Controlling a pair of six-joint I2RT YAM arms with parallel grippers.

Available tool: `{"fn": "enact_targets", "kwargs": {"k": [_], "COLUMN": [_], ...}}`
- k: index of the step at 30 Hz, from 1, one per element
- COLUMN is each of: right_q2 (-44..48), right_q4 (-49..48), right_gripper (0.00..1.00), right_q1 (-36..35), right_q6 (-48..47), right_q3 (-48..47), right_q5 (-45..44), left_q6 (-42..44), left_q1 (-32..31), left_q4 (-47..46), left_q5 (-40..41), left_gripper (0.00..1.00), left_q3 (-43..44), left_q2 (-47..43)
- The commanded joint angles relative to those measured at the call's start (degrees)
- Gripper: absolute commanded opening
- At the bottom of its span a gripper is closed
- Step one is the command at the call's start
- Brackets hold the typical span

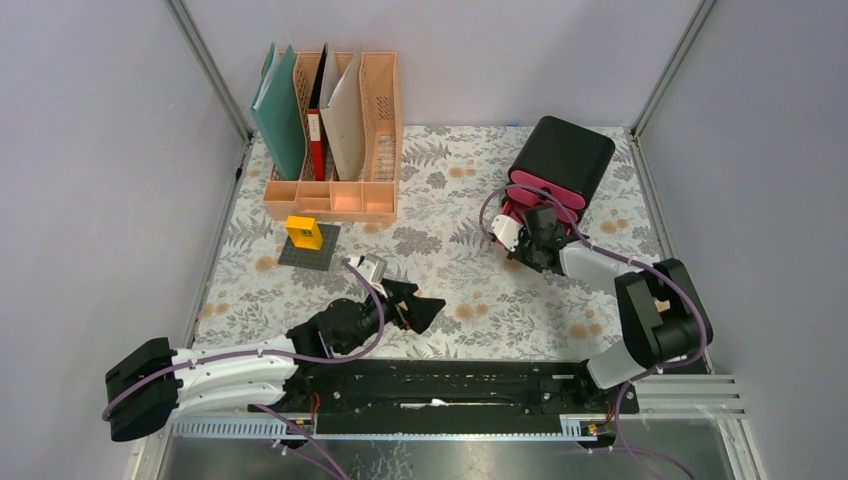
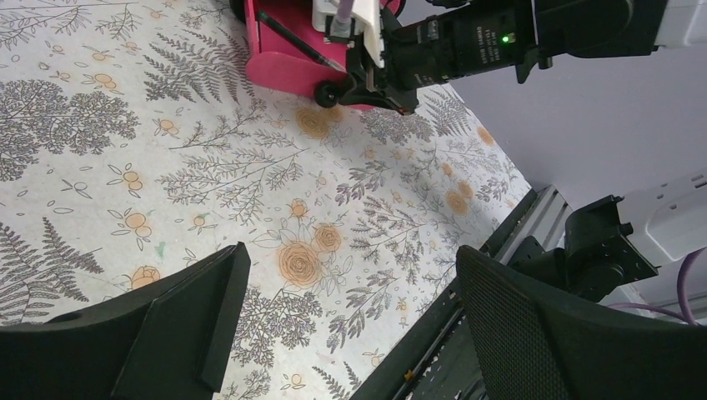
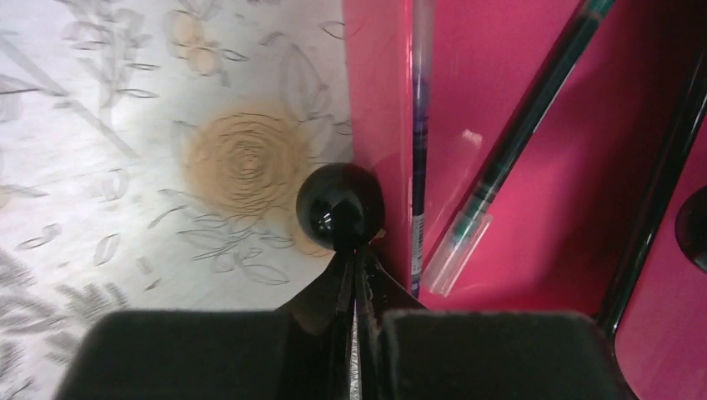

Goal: Organize the desk
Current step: Close the drawer in the storage box.

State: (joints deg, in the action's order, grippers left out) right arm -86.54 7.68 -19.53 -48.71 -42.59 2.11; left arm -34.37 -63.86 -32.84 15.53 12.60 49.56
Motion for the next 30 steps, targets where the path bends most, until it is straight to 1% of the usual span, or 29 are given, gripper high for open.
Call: {"fn": "enact_targets", "kwargs": {"k": [1, 5, 9, 16, 20, 22, 23, 24, 26, 29, 30], "right_q2": [-4.7, -8.9, -12.1, -14.9, -14.1, -12.5, -11.1, -9.3, -4.8, 3.1, 5.6], "right_q4": [-9.1, -14.7, -23.3, -35.4, -35.7, -34.1, -31.5, -27.2, -16.4, 0.9, 5.1], "right_gripper": [0.02, 0.03, 0.08, 0.14, 0.15, 0.17, 0.18, 0.22, 0.25, 0.34, 0.36], "right_q1": [-0.4, -0.4, -0.4, -0.4, -0.4, -0.4, -0.4, -0.4, -0.4, -0.4, -0.4], "right_q6": [1.7, 0.9, -1.5, -6.4, -6.6, -5.7, -4.9, -3.9, -0.6, 4.0, 4.8], "right_q3": [-2.7, -4.4, -4.1, -1.4, -0.5, 0.1, 0.0, -0.5, -2.3, -5.9, -6.7], "right_q5": [-11.1, -17.2, -23.5, -28.7, -28.5, -27.3, -26.2, -23.9, -18.6, -8.5, -5.1], "left_q6": [0.5, 0.8, 1.1, 1.4, 1.6, 2.0, 2.1, 2.3, 3.0, 4.3, 4.8], "left_q1": [0.5, 0.4, 0.6, 0.7, 0.8, 0.9, 0.9, 1.0, 1.2, 2.0, 2.5], "left_q4": [-0.9, 0.3, 1.5, 2.9, 3.5, 4.3, 4.8, 5.5, 7.1, 10.7, 12.0], "left_q5": [1.3, 1.3, 1.8, 2.1, 2.0, 2.0, 2.0, 1.9, 1.6, 1.4, 1.3], "left_gripper": [0.99, 0.99, 0.99, 0.99, 0.99, 0.99, 0.99, 0.99, 0.99, 0.99, 0.99], "left_q3": [0.7, 1.3, 1.4, 1.5, 1.7, 2.2, 2.6, 3.2, 4.6, 7.6, 8.8], "left_q2": [-1.1, -1.7, -2.8, -4.4, -4.7, -4.9, -5.0, -5.1, -5.3, -5.4, -5.2]}}
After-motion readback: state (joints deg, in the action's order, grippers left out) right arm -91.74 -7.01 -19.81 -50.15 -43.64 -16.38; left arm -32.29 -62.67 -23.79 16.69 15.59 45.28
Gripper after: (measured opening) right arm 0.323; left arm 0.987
